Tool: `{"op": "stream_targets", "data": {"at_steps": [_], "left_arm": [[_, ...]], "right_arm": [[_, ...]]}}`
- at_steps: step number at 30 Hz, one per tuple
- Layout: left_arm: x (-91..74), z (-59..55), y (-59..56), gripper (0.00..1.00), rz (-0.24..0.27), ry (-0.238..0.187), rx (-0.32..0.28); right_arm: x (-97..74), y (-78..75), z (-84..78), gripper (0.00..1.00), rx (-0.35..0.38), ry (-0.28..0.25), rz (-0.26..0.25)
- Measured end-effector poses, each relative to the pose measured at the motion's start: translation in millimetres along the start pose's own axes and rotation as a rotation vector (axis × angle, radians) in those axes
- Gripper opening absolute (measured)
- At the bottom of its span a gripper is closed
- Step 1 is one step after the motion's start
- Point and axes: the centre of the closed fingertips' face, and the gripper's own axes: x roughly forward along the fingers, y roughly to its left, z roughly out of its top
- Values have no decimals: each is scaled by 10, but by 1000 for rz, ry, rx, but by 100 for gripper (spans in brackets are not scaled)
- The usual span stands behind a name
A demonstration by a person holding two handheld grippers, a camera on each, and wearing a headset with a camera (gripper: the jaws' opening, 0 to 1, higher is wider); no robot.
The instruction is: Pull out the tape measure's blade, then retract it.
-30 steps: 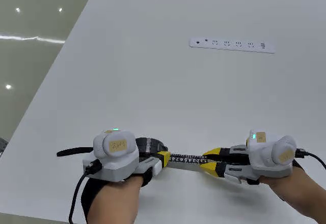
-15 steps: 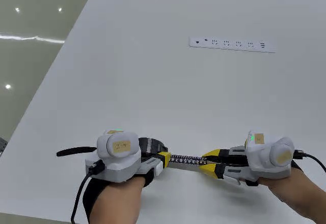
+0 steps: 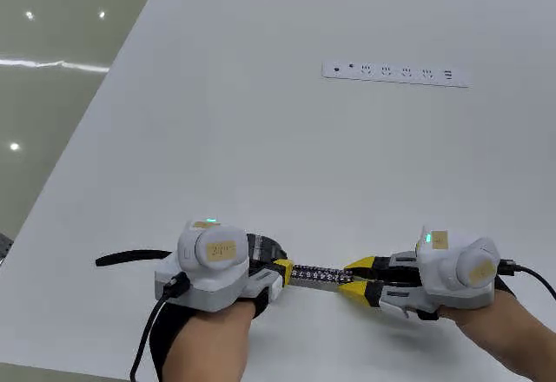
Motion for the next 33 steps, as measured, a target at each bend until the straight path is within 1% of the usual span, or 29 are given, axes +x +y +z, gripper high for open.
{"op": "stream_targets", "data": {"at_steps": [4, 5, 10, 17, 29, 33], "left_arm": [[-2, -6, 7, 58, 2, 8, 1], [2, -4, 5, 57, 5, 14, 6], [-3, -14, 8, 57, 3, 16, 1], [-1, -14, 6, 56, 1, 24, -3], [3, -10, 4, 56, -3, 29, -18], [0, -9, 10, 56, -7, 24, -26]], "right_arm": [[2, 1, 0, 12, -7, 1, 2], [17, 13, 18, 12, -4, -8, 5], [154, 40, 90, 12, -8, -22, 13], [267, 71, 155, 12, -8, -38, 24], [359, 94, 210, 11, -20, -53, 39], [396, 108, 237, 11, -23, -46, 51]]}}
